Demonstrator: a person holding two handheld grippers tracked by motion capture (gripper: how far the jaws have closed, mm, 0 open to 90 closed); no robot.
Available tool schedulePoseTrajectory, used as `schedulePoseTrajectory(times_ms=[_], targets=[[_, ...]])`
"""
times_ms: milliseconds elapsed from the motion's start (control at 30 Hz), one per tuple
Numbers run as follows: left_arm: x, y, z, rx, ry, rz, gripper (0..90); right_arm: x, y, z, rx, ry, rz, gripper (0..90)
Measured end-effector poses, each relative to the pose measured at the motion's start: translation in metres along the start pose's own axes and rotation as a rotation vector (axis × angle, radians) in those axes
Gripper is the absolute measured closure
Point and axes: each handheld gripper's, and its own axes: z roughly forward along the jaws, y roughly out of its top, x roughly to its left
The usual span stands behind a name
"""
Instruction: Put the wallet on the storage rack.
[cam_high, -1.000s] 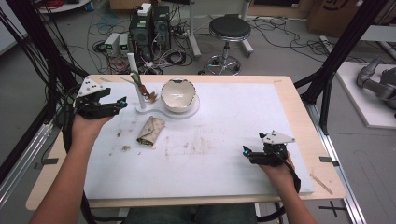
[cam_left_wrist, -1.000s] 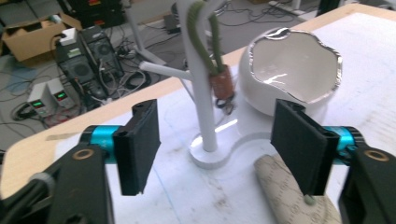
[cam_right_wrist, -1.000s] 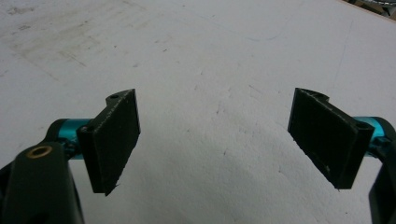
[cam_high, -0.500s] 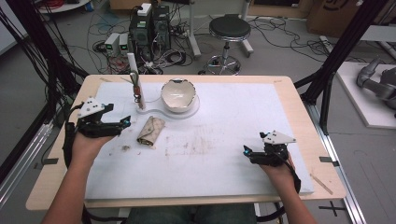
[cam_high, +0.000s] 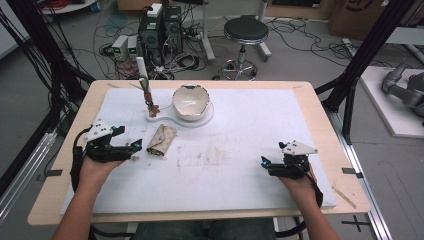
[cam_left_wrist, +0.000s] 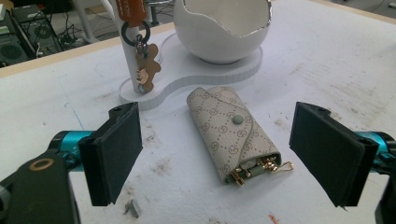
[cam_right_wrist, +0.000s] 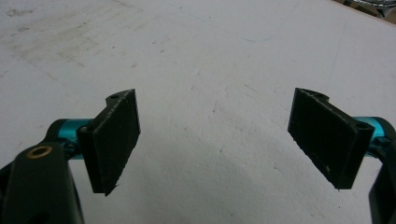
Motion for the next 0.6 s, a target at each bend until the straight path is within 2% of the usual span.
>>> schedulePoseTrajectory(times_ms=[333, 600], targets=[[-0.009, -0.001, 0.007, 0.028, -0.007, 0.004, 17.0, 0.001, 0.002, 0.002, 0.0, 0.003, -0.011, 17.1], [-0.015, -0.005, 0.027, 0.093, -0.032, -0.014, 17.0, 0.0, 0.001, 0.002, 0.005, 0.004, -0.011, 17.1]])
